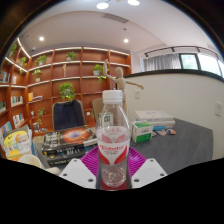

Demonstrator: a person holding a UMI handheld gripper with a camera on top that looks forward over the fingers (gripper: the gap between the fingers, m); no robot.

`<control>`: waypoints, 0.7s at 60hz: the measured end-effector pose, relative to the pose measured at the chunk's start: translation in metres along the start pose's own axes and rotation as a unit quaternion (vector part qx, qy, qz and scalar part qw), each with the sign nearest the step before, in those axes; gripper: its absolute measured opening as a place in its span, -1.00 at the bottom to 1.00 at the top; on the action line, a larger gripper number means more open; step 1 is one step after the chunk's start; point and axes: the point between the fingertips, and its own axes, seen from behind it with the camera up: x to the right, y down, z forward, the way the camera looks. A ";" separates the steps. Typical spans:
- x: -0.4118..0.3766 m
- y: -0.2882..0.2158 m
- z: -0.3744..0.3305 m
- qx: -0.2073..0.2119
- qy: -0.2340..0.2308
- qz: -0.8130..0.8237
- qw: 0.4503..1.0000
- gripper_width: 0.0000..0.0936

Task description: Pour water

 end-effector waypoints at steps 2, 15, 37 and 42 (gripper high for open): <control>-0.001 0.001 0.001 0.000 0.000 -0.006 1.000 -0.19; -0.001 0.002 -0.003 0.006 -0.004 -0.003 1.000 0.17; -0.007 0.023 -0.087 -0.014 -0.041 -0.050 0.998 0.87; -0.009 0.028 -0.126 -0.017 -0.068 -0.073 0.995 0.86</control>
